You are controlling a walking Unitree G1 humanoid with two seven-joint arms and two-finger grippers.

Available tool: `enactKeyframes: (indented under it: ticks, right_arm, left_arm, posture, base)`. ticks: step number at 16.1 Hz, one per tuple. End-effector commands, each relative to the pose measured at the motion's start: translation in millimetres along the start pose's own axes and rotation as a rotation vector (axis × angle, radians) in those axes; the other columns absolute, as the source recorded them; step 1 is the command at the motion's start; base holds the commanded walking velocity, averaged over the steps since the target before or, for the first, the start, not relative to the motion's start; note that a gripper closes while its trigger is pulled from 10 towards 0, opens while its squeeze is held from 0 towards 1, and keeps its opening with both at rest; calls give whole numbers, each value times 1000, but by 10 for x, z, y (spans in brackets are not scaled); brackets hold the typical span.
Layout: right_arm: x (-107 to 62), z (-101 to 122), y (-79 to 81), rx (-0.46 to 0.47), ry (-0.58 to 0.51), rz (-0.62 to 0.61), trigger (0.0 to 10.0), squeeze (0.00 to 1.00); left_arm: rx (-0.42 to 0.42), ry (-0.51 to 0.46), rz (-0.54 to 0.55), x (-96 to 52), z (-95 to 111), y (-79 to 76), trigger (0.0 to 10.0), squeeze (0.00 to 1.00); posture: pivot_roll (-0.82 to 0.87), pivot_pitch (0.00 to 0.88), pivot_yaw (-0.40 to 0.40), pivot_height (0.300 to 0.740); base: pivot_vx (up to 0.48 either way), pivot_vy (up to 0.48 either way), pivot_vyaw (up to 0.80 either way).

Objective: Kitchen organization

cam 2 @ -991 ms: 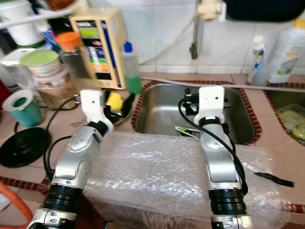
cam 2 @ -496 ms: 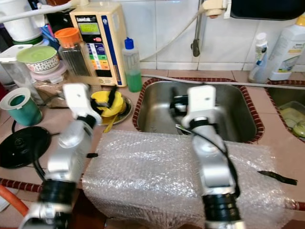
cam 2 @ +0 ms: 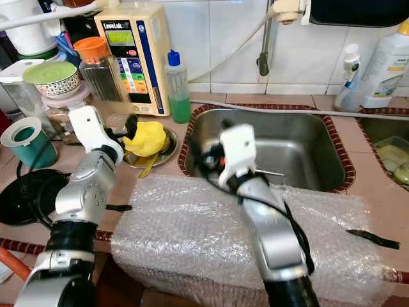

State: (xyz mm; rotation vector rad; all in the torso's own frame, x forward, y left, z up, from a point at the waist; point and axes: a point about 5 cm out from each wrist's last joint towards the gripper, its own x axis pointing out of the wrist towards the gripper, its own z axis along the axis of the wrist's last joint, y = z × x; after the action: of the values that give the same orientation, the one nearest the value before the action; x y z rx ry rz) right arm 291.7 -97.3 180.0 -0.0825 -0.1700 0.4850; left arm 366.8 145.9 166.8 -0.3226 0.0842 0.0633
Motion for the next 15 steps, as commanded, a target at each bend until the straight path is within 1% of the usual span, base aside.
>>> enactKeyframes:
  ticks: [1,4,6,8,9,10,13,14,15]
  right_arm:
    - [-2,91,36,-37,-28,21,10000,0]
    - [5,149,97,-37,-36,48,10000,0]
    - [4,173,149,-33,-36,72,10000,0]
    - [-20,174,202,-16,-29,112,10000,0]
    - [-26,174,216,-14,-26,125,10000,0]
    - [-36,172,233,-16,-18,147,10000,0]
    - [-65,143,258,-28,3,169,10000,0]
    - [-64,140,261,-30,7,167,10000,0]
    - [-62,138,266,-33,10,166,10000,0]
  left_arm:
    - [5,6,19,38,57,8,10000,1000]
    - [-4,54,62,92,21,58,10000,1000]
    - [25,88,76,125,3,93,10000,1000]
    - [77,147,83,146,-43,125,10000,1000]
    - [81,165,84,146,-65,132,10000,1000]
    - [95,188,81,145,-96,136,10000,0]
    - [110,240,42,149,-162,107,10000,0]
    - [116,245,40,156,-162,110,8314,0]
    - [123,243,49,164,-153,123,1882,0]
  posture:
    - [-61,0,102,740]
    - [-64,0,112,740]
    - [-64,0,115,740]
    - [-62,0,122,740]
    - [-62,0,124,740]
    - [-63,0,126,740]
    - [-64,0,134,740]
    - [-63,0,134,740]
    - [-64,0,135,740]
  base:
    - [0,0,0]
    - [0,0,0]
    - [0,0,0]
    - [0,0,0]
    - [0,0,0]
    - [0,0,0]
    - [0,0,0]
    - [0,0,0]
    - [0,0,0]
